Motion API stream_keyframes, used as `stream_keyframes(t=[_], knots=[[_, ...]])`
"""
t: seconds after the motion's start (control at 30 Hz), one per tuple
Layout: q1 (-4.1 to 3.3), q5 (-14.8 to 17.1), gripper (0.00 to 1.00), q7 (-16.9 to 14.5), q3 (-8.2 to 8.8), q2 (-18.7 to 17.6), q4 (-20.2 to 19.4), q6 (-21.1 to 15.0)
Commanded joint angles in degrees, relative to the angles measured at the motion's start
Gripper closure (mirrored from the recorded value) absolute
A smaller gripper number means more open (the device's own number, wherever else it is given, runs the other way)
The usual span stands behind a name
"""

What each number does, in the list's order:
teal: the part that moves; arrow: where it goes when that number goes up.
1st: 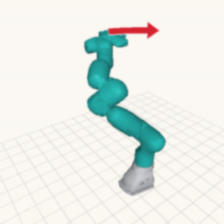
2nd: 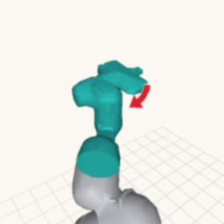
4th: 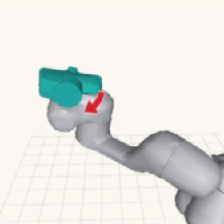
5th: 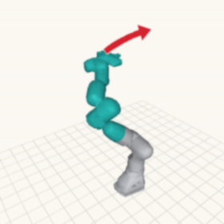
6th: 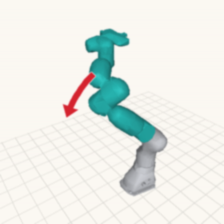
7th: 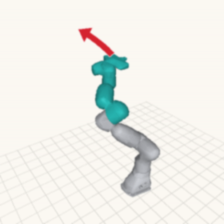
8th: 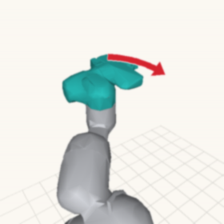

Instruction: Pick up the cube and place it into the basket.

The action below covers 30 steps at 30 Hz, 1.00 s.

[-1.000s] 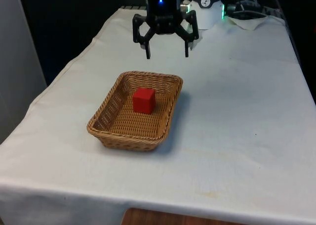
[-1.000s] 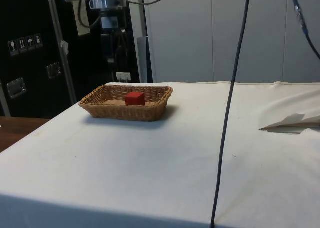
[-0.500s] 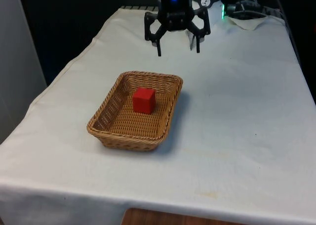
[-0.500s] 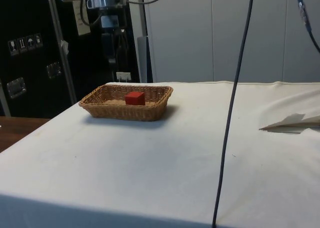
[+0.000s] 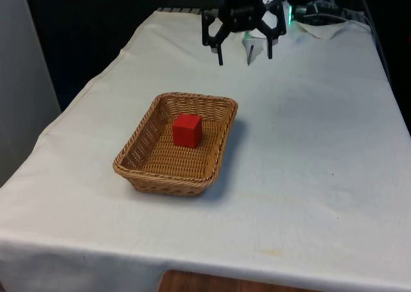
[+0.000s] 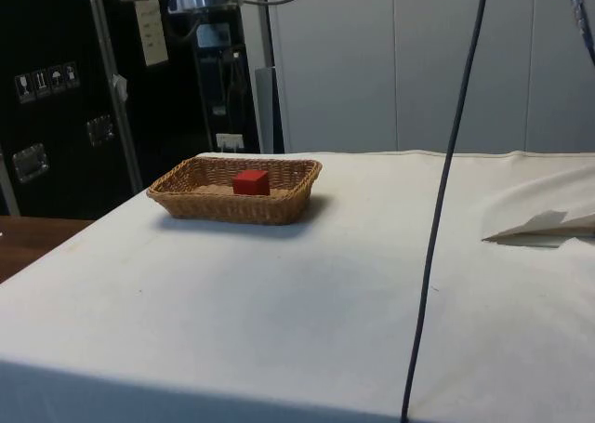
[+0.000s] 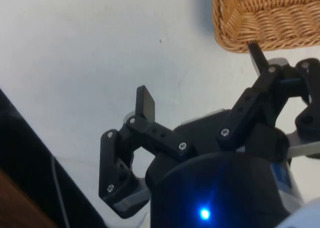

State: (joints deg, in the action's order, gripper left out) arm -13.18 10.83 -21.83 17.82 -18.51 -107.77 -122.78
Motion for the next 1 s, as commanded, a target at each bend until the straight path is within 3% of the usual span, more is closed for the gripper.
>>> stream_keyframes(t=[0.0, 0.1, 0.13, 0.6, 0.97], knots=[[-0.29, -0.6, 0.00, 0.2, 0.06, 1.1, -1.2, -0.6], [0.00, -0.3, 0.00, 0.0, -0.23, 1.2, -1.2, 0.0], [-0.29, -1.0, 0.00, 0.3, -0.11, 2.3, -2.4, -0.6], [-0.17, -1.4, 0.00, 1.0, -0.52, 8.3, -8.8, -0.9], [-0.06, -1.3, 0.00, 2.2, -0.52, 10.5, -11.6, -1.1]])
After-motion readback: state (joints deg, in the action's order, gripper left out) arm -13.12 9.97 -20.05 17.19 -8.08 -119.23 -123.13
